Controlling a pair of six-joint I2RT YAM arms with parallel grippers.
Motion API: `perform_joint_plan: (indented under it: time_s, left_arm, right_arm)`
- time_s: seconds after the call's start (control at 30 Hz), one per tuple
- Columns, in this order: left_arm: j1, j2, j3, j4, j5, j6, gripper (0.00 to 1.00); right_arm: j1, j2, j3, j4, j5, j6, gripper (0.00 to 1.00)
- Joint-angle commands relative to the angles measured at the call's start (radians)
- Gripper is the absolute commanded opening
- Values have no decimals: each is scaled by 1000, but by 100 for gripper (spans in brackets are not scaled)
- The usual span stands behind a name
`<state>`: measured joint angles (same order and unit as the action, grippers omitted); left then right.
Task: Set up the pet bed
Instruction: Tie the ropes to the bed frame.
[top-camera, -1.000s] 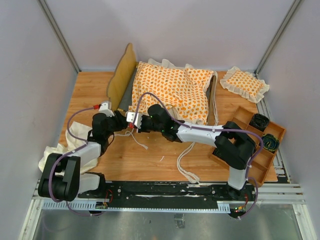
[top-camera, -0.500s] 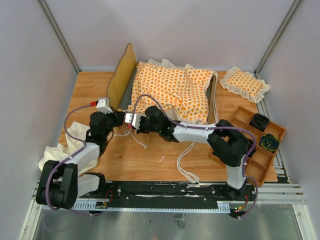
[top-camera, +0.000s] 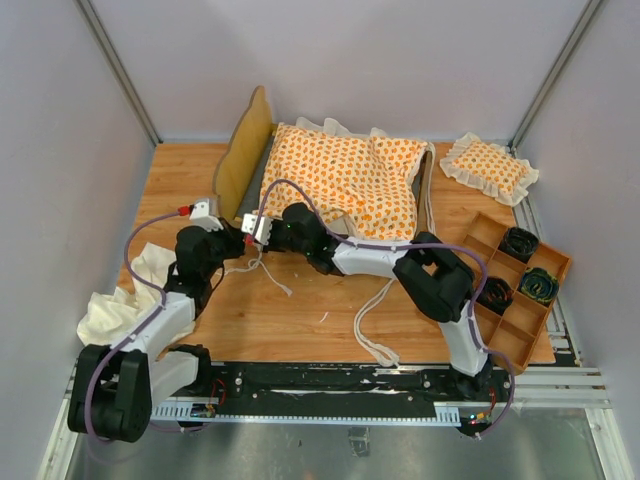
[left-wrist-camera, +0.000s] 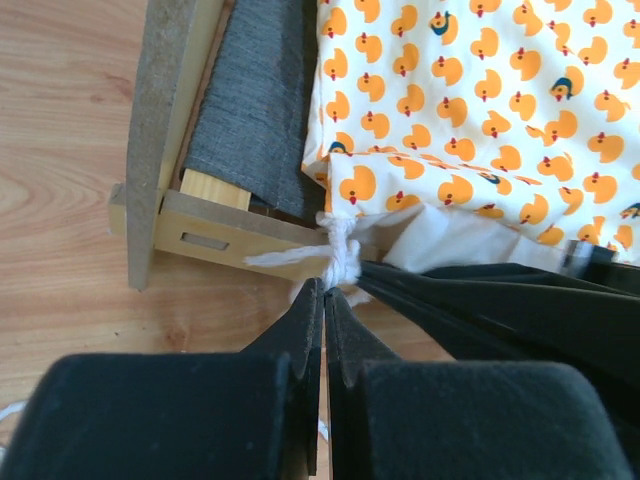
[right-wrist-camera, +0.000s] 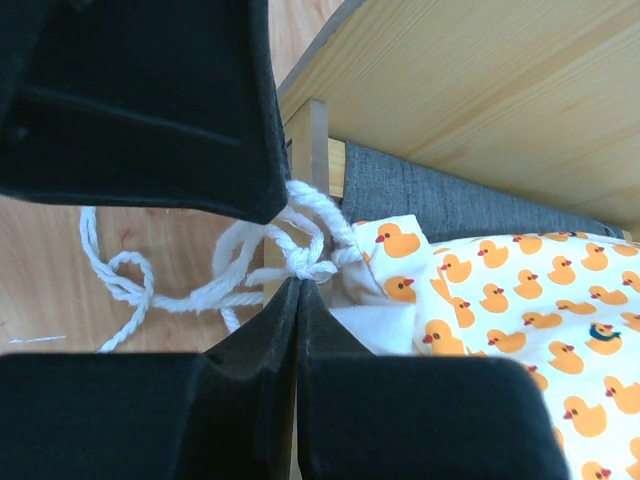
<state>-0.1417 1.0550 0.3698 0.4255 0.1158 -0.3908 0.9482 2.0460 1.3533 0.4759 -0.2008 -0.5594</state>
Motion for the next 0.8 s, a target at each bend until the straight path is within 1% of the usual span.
perform_joint_plan:
  time_s: [0.0, 0.17, 0.3, 0.4, 0.47, 0.63, 0.77]
  left_arm:
    - [-6, -49, -1, -41, 38, -9, 0]
    - [-5, -89, -11, -57, 68, -23, 0]
    - [-6, -112, -19, -62, 96, -46, 0]
    - [-5, -130, -25, -62, 105, -64, 0]
    - [-5, -142, -27, -60, 105, -73, 0]
    - [-5, -157, -21, -61, 110, -78, 0]
    - [-5, -162, -24, -55, 125, -98, 0]
  right_arm:
    - [-27, 61, 43, 85, -24, -56, 0]
    - [-45, 100, 62, 155, -58, -61, 0]
    - [-48, 118, 37, 265, -133, -89, 0]
    - [-52, 124, 20, 321, -234, -105, 0]
    - [-52, 129, 2, 373, -273, -112, 0]
    - [-52, 147, 3, 384, -321, -151, 0]
    - [-49, 164, 16, 404, -324, -166, 0]
